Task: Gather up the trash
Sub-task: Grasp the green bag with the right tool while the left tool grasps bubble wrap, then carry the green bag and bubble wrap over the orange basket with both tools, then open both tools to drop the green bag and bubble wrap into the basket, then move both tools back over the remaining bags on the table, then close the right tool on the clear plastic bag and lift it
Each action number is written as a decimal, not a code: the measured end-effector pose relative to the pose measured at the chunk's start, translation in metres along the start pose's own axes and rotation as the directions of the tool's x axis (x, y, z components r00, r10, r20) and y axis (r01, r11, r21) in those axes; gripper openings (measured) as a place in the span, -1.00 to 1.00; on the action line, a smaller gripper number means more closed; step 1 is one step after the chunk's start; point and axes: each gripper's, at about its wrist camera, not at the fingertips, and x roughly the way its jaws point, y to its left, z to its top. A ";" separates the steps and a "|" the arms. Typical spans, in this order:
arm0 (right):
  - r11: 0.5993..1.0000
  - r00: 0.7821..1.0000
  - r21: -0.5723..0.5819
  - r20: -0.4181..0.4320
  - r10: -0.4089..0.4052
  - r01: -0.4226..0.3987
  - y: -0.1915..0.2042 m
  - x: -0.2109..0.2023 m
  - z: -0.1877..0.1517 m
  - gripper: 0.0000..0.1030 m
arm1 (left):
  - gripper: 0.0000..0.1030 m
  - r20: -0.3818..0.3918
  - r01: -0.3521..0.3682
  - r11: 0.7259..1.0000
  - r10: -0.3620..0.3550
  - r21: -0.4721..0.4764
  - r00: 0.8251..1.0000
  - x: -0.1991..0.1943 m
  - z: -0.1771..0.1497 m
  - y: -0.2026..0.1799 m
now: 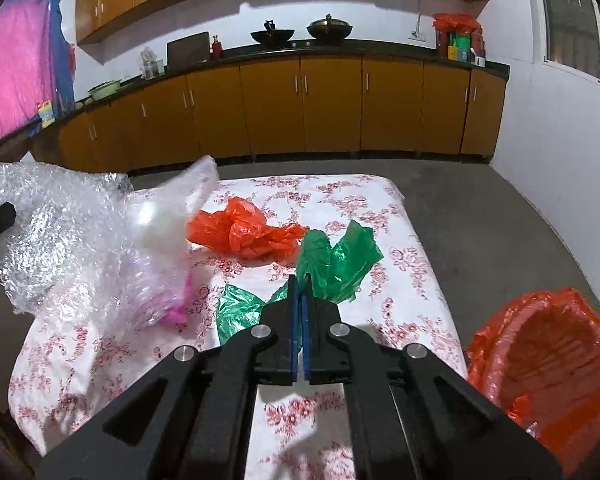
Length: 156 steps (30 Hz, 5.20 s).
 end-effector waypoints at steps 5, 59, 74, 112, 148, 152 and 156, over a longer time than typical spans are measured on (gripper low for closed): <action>1.000 1.000 0.007 0.010 -0.007 0.007 -0.003 -0.013 -0.003 -0.96 | -0.91 0.022 0.013 1.000 -0.013 0.010 1.000 -0.019 0.003 -0.007; 0.892 0.921 0.279 0.061 -0.385 0.355 -0.210 -0.155 -0.058 -0.97 | -0.91 -0.243 0.529 0.823 -0.480 0.207 0.843 0.031 -0.076 -0.288; 0.876 0.928 0.336 0.013 -0.372 0.346 -0.237 -0.144 -0.067 -0.91 | -0.55 -0.335 0.566 0.787 -0.479 0.246 0.811 0.061 -0.109 -0.332; 0.974 0.974 0.132 0.110 -0.200 0.185 -0.123 -0.095 -0.024 0.12 | 0.38 -0.012 0.034 0.980 -0.032 0.197 0.999 0.012 -0.057 -0.114; 0.981 0.988 -0.125 -0.052 0.143 -0.148 0.080 0.107 0.020 -0.04 | 0.55 0.007 -0.245 0.969 0.245 -0.016 0.969 0.041 -0.043 0.067; 0.977 0.984 -0.132 -0.092 0.154 -0.166 0.083 0.113 0.017 -0.33 | 0.55 -0.003 -0.235 0.972 0.235 -0.025 0.972 0.045 -0.043 0.066; 0.976 0.980 -0.126 -0.111 0.163 -0.176 0.080 0.112 0.013 -0.61 | 0.55 -0.011 -0.221 0.975 0.221 -0.025 0.975 0.048 -0.043 0.064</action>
